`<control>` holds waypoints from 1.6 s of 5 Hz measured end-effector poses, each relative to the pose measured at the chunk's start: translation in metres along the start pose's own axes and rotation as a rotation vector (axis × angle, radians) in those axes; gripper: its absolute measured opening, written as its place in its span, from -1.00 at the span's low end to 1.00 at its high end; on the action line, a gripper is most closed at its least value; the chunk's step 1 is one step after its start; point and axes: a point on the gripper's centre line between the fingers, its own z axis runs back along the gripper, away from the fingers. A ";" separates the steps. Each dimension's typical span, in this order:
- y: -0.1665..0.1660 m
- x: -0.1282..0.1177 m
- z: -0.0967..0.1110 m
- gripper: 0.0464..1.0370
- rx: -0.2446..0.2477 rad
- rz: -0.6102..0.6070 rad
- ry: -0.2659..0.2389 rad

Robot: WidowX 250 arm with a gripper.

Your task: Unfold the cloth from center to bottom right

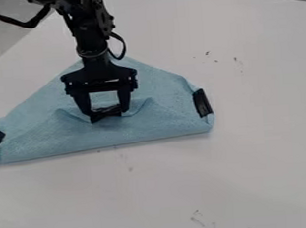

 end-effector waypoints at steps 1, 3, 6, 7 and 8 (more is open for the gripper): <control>-0.002 -0.002 -0.003 0.93 -0.015 0.013 -0.005; -0.004 0.001 -0.011 0.93 -0.056 0.011 0.010; 0.005 0.001 -0.015 -0.07 -0.034 0.049 0.005; 0.004 0.001 -0.010 -0.40 0.010 0.033 0.014; -0.004 0.004 0.020 -0.57 0.043 0.029 -0.051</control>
